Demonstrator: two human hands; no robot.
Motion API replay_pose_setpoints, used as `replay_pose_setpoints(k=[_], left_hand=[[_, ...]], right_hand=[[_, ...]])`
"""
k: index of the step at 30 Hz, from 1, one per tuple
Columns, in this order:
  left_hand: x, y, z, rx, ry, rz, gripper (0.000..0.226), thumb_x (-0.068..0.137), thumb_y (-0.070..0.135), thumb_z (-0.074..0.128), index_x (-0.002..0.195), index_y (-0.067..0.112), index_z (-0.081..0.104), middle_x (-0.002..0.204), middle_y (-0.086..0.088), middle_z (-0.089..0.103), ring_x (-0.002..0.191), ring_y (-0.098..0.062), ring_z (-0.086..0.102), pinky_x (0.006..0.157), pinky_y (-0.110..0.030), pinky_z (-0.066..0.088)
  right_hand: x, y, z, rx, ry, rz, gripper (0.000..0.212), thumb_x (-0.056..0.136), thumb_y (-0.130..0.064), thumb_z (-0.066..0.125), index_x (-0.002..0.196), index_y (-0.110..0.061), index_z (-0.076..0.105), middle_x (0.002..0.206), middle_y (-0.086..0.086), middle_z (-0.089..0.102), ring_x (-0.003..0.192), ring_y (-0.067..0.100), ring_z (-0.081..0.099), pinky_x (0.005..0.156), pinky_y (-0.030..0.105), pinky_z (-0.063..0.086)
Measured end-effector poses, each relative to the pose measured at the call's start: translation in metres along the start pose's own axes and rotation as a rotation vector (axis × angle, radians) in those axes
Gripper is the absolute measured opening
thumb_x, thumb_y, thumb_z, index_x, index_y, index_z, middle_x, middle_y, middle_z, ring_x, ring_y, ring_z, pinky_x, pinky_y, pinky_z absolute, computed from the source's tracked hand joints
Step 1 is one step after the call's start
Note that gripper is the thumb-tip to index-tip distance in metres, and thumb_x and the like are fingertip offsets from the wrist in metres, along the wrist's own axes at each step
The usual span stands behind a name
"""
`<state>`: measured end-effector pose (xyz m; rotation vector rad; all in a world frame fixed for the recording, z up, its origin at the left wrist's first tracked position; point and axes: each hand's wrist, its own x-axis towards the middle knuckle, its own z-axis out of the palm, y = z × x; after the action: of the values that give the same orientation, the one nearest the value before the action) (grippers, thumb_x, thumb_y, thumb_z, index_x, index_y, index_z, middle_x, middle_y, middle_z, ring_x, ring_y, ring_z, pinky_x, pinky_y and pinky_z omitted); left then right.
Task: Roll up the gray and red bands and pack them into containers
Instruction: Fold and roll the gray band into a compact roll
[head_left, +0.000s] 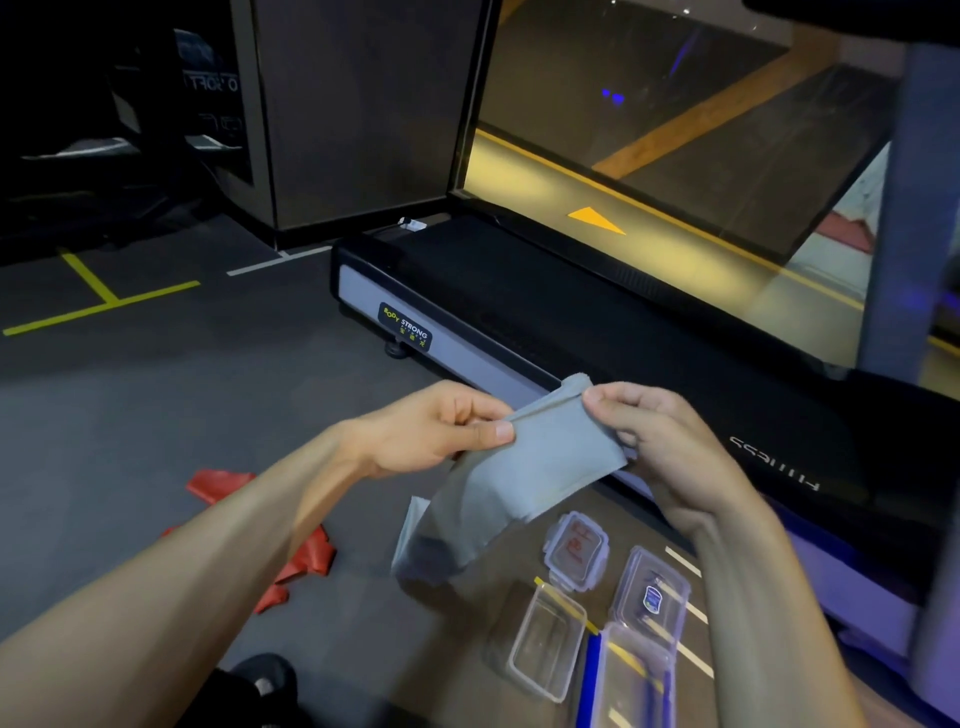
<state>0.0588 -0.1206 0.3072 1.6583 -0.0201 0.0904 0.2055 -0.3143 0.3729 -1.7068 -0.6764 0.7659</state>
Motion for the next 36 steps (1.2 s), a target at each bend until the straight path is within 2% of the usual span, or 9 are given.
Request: replay_pose_setpoints(k=[2, 5, 7, 14, 18, 22, 27, 31, 36], left_hand=[[-0.001, -0.001, -0.001, -0.012, -0.013, 0.005, 0.034, 0.103, 0.020, 0.053, 0.116, -0.010, 0.065, 0.106, -0.013, 0.070, 0.097, -0.021, 0.062, 0.084, -0.026, 0.051], [0.000, -0.001, -0.002, -0.040, -0.027, -0.009, 0.038, 0.104, 0.023, 0.053, 0.115, -0.011, 0.065, 0.102, -0.010, 0.071, 0.091, -0.018, 0.063, 0.078, -0.023, 0.052], [0.001, -0.001, -0.002, -0.061, -0.007, -0.028, 0.042, 0.106, 0.025, 0.053, 0.115, -0.014, 0.063, 0.103, -0.015, 0.069, 0.092, -0.023, 0.061, 0.076, -0.025, 0.052], [0.004, 0.000, -0.002, -0.006, 0.039, -0.053, 0.045, 0.102, 0.032, 0.054, 0.088, -0.011, 0.057, 0.084, -0.013, 0.053, 0.080, -0.026, 0.044, 0.067, -0.030, 0.040], [0.005, 0.006, 0.001, 0.061, 0.038, -0.044, 0.046, 0.107, 0.030, 0.051, 0.075, -0.002, 0.045, 0.072, -0.008, 0.035, 0.066, -0.023, 0.028, 0.060, -0.029, 0.027], [0.005, 0.007, 0.005, 0.081, 0.055, -0.039, 0.039, 0.107, 0.029, 0.050, 0.075, 0.007, 0.053, 0.072, -0.004, 0.040, 0.067, -0.020, 0.033, 0.062, -0.029, 0.029], [0.006, 0.003, 0.010, 0.110, 0.085, -0.043, 0.044, 0.103, 0.036, 0.053, 0.074, 0.005, 0.045, 0.075, -0.010, 0.029, 0.066, -0.037, 0.019, 0.065, -0.048, 0.014], [0.008, 0.002, 0.014, 0.130, 0.083, -0.031, 0.051, 0.103, 0.038, 0.052, 0.073, 0.000, 0.037, 0.073, -0.012, 0.024, 0.066, -0.038, 0.017, 0.065, -0.049, 0.014], [0.008, 0.002, 0.016, 0.127, 0.096, -0.020, 0.043, 0.105, 0.036, 0.051, 0.070, 0.012, 0.043, 0.070, -0.010, 0.024, 0.063, -0.031, 0.018, 0.060, -0.044, 0.016]], right_hand=[[-0.001, 0.004, 0.001, 0.038, -0.011, 0.050, 0.021, 0.100, -0.025, 0.063, 0.097, -0.008, 0.076, 0.082, 0.010, 0.076, 0.073, 0.017, 0.068, 0.068, 0.029, 0.050], [-0.003, 0.010, 0.002, 0.117, -0.027, 0.096, 0.033, 0.100, -0.026, 0.061, 0.112, 0.001, 0.074, 0.109, 0.031, 0.071, 0.094, 0.034, 0.064, 0.087, 0.049, 0.045], [-0.005, 0.013, 0.003, 0.156, -0.045, 0.116, 0.040, 0.099, -0.029, 0.061, 0.119, 0.004, 0.071, 0.124, 0.035, 0.065, 0.106, 0.043, 0.062, 0.099, 0.060, 0.043], [-0.009, 0.016, 0.014, 0.308, -0.066, 0.164, 0.049, 0.092, -0.035, 0.059, 0.124, 0.001, 0.069, 0.130, 0.033, 0.063, 0.112, 0.039, 0.059, 0.099, 0.053, 0.042], [-0.013, 0.017, 0.016, 0.395, -0.129, 0.180, 0.045, 0.099, -0.031, 0.051, 0.127, 0.001, 0.067, 0.126, 0.024, 0.069, 0.118, 0.036, 0.065, 0.091, 0.044, 0.059], [-0.014, 0.020, 0.021, 0.414, -0.117, 0.200, 0.045, 0.104, -0.028, 0.047, 0.131, 0.004, 0.063, 0.127, 0.026, 0.068, 0.127, 0.042, 0.061, 0.092, 0.046, 0.057], [-0.012, 0.022, 0.030, 0.465, -0.004, 0.223, 0.040, 0.108, -0.026, 0.044, 0.126, 0.003, 0.065, 0.115, 0.023, 0.073, 0.097, 0.030, 0.073, 0.070, 0.039, 0.062], [-0.011, 0.022, 0.037, 0.484, 0.103, 0.196, 0.033, 0.109, -0.027, 0.046, 0.112, -0.005, 0.071, 0.101, 0.018, 0.077, 0.084, 0.024, 0.075, 0.065, 0.035, 0.059], [-0.016, 0.018, 0.042, 0.420, 0.032, 0.127, 0.054, 0.102, -0.045, 0.052, 0.120, 0.004, 0.066, 0.108, 0.023, 0.076, 0.098, 0.029, 0.076, 0.073, 0.035, 0.062]])
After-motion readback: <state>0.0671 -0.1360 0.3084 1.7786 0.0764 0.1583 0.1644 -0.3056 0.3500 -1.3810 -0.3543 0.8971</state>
